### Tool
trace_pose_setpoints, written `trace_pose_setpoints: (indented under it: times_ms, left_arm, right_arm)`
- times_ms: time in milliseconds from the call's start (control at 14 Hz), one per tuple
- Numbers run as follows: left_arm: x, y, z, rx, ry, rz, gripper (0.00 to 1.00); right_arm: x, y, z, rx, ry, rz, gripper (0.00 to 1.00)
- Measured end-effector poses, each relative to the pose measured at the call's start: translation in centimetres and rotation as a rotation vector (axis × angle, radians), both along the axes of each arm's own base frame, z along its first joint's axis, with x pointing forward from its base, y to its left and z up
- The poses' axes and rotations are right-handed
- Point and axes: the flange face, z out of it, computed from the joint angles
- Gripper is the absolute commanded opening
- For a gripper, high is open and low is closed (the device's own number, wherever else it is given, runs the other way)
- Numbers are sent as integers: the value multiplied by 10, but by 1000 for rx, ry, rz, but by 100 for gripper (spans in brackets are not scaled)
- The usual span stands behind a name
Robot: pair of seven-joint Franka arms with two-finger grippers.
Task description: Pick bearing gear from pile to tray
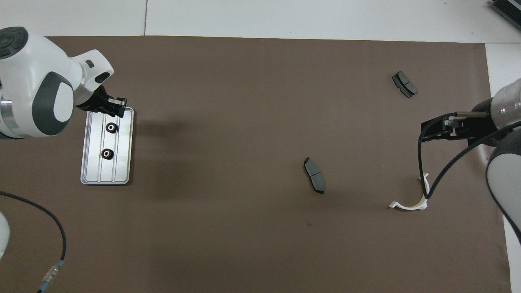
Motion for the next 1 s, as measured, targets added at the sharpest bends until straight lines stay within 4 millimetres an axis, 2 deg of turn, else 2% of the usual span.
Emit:
trace_pose_setpoints:
  times_ms: [143,358,501,859,931,1003]
  left_arm:
    - [-19,43,-20,-14,50,-69,12]
    - [-48,76,-44,-34,92,-129,17]
    - [-56,79,-49,-38,97,-139,23]
    - [-70,80,-56,-44,116,-151,26]
    - [-71,82,-56,-45,116,-156,29]
    - [-72,86,-55,-47,115,-162,43]
  right_arm:
    - [0,0,0,0,0,0,100]
    - [0,0,0,0,0,0,100]
    - [0,0,0,0,0,0,100]
    - [0,0,0,0,0,0,100]
    - [0,0,0,0,0,0,100]
    - [0,0,0,0,0,0,100]
